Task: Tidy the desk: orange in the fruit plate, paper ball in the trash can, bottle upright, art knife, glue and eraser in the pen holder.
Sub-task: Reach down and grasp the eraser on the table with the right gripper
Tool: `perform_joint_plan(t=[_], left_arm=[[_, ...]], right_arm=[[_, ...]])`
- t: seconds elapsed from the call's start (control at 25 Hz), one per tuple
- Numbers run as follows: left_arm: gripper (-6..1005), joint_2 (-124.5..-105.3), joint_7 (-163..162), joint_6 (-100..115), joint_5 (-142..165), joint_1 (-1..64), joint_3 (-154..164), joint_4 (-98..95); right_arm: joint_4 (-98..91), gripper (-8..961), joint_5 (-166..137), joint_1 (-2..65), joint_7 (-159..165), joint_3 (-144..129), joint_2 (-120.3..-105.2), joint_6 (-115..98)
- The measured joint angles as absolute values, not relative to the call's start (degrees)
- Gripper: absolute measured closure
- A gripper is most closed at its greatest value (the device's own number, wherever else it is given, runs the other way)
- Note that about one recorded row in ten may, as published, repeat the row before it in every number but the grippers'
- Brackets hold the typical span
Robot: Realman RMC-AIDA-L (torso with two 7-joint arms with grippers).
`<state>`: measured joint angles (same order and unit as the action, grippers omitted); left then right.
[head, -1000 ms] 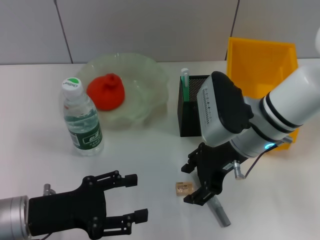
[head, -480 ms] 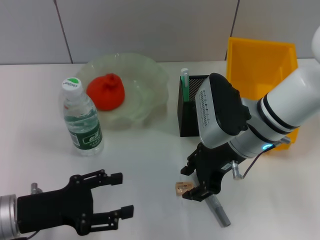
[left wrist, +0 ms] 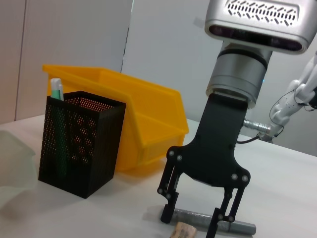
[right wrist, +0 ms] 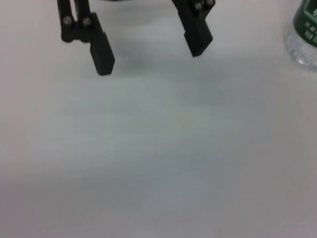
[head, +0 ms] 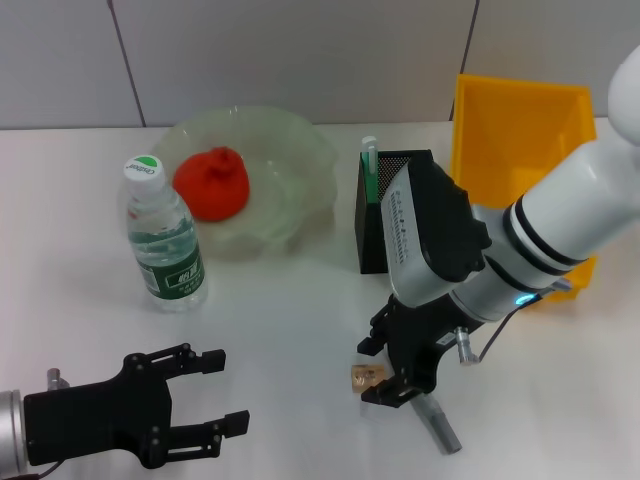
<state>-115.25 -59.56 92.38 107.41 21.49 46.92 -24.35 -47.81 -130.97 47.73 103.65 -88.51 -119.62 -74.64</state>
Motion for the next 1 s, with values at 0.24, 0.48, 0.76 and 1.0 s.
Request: perform_joint_plan(t=[0.24, 0.48, 0.76, 1.0], left_arm=[[190, -115.22, -60.0, 92.6, 107.4, 21.5, 46.9, -24.3], [190, -115.22, -60.1, 92.7, 107.4, 21.6, 46.7, -24.3], [190, -115.22, -60.1, 92.8, 107.4, 21.6, 46.5, -24.3], [190, -115.22, -60.1, 92.8, 107.2, 21.7, 46.5, -24.3]], right_arm=[[-46.9, 438, -130.0, 48.0, 103.5, -89.9, -119.62, -72.9], [-45.9, 505, -129.7, 48.3, 103.0, -90.0, -119.61, -72.4], [-45.7, 506, -129.6, 48.4, 102.9, -90.0, -119.61, -72.4], [-45.2, 572, -129.6, 48.6, 102.9, -90.0, -119.61, -72.3]])
